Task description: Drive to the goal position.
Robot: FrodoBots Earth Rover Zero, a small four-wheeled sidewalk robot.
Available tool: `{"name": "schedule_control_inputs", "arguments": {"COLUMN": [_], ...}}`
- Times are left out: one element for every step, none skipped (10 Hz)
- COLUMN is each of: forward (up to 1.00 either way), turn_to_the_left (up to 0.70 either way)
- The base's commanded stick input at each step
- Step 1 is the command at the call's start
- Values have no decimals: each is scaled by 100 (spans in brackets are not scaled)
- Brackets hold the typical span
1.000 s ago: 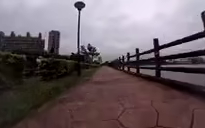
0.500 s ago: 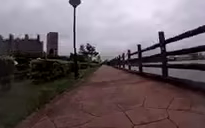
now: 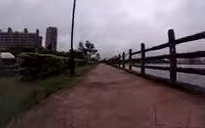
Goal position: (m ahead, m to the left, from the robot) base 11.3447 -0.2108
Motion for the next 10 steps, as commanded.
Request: {"name": "schedule_control_inputs", "arguments": {"forward": [100,100,100,100,100,100,100,100,100,100], "turn_to_the_left": [0,0,0,0,0,0,0,0,0,0]}}
